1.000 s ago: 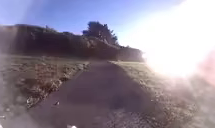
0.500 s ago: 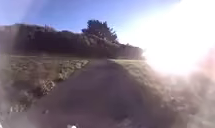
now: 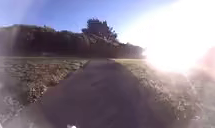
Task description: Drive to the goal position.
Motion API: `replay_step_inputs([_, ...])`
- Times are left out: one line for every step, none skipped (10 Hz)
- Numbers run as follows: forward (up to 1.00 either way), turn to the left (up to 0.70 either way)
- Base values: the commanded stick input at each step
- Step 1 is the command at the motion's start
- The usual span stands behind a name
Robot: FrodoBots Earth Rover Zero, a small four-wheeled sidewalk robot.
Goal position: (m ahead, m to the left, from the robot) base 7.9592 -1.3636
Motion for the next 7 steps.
replay_step_inputs([0.70, 0.00])
replay_step_inputs([0.70, 0.00])
replay_step_inputs([0.70, 0.00])
replay_step_inputs([0.70, 0.00])
replay_step_inputs([0.70, 0.00])
replay_step_inputs([0.70, 0.00])
replay_step_inputs([0.70, 0.00])
